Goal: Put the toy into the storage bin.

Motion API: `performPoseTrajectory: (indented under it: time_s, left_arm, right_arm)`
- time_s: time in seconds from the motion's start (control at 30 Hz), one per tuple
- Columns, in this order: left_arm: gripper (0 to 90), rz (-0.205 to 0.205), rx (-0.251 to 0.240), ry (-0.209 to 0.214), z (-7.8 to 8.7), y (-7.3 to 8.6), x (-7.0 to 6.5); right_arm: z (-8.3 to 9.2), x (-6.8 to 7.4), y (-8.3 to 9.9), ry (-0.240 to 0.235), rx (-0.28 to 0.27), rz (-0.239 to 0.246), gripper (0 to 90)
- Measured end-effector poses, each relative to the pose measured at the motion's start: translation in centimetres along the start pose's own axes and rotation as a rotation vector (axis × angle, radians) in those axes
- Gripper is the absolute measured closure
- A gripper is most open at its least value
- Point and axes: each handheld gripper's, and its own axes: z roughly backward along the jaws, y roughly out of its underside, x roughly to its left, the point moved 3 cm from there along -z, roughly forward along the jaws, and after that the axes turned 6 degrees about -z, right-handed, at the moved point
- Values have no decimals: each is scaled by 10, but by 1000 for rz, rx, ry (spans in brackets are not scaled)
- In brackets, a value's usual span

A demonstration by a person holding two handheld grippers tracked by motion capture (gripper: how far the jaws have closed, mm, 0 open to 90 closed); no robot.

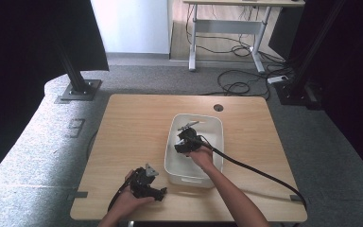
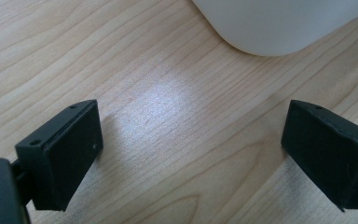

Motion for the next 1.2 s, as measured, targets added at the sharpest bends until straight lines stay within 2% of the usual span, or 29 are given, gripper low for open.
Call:
performPoseTrajectory:
  time_s: [0.43,0.77,0.8,1.03,1.13,1.2]
  left_arm:
    - [57,2,-1,0,0,0,0]
    - [57,1,-1,2,0,0,-1]
    - [57,1,-1,1,0,0,-1]
    - [57,0,-1,1,0,0,-1]
    - [57,0,0,1,0,0,-1]
    - [56,-3,0,3,0,0,-1]
  right_arm:
    - [-10,-1,4,7,36,35,500]
    - [-15,-1,6,0,57,31,484]
    - [-15,-1,6,-17,47,24,450]
    - [-9,0,4,-23,28,15,410]
    - [-5,-1,4,-6,36,21,386]
    - [0,-1,6,9,58,56,365]
